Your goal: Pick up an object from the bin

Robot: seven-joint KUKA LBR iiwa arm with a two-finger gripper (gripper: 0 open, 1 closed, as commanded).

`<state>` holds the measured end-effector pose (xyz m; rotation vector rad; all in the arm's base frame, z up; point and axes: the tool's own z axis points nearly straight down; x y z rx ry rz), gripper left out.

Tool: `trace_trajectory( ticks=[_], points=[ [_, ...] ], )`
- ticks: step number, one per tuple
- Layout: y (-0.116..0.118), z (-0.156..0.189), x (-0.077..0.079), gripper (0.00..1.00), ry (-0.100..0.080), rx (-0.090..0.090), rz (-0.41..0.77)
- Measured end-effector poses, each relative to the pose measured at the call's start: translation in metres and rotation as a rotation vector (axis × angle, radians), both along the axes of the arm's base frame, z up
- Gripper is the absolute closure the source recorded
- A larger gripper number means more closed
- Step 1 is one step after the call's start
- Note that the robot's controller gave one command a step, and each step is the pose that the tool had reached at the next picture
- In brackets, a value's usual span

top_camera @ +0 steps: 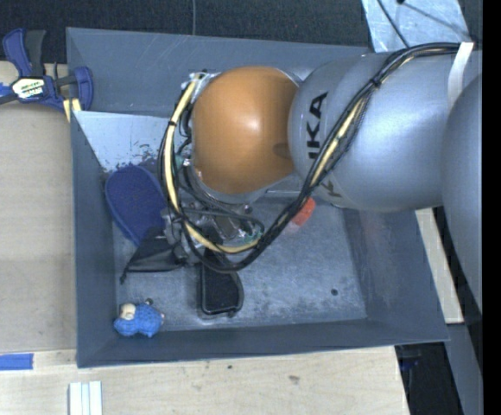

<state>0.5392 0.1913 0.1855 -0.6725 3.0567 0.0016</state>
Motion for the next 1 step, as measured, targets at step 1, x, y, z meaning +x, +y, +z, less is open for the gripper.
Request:
trace_trajectory(
  ticks=[1],
  points=[
    [-0.0227,0.0801,0.0132,1.0,-0.002,-0.001,0.002]
  ],
)
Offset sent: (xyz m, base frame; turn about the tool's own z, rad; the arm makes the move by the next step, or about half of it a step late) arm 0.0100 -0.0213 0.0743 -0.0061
